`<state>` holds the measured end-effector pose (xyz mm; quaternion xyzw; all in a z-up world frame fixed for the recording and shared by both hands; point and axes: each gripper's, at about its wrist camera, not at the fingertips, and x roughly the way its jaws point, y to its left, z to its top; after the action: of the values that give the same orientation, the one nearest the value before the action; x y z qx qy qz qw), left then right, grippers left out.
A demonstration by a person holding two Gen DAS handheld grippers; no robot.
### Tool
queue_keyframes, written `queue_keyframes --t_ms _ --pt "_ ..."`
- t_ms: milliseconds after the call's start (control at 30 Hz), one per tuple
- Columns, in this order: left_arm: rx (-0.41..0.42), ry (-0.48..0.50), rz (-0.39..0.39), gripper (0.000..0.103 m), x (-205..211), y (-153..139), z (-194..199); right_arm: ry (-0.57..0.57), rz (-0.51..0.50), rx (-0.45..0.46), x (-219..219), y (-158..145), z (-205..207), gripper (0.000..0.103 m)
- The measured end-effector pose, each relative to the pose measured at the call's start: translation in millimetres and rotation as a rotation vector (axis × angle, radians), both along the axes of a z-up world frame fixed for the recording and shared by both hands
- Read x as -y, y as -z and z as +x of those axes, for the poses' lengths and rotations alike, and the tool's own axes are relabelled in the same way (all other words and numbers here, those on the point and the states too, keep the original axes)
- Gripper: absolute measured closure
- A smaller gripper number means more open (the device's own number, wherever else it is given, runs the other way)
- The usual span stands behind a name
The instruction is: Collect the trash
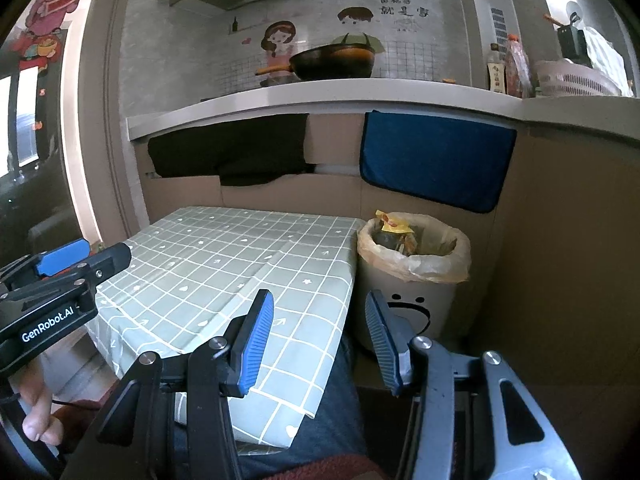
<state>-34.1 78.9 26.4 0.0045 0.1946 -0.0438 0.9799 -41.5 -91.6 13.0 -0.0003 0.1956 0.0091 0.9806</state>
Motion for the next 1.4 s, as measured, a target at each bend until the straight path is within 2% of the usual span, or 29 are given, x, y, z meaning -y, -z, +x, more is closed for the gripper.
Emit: queue_keyframes --t_ms 1400 --pt "-0.010 0.056 0.021 0.042 4.4 -0.1 1.2 0.022 0.034 0.028 8.5 -2.4 -10.0 0.057"
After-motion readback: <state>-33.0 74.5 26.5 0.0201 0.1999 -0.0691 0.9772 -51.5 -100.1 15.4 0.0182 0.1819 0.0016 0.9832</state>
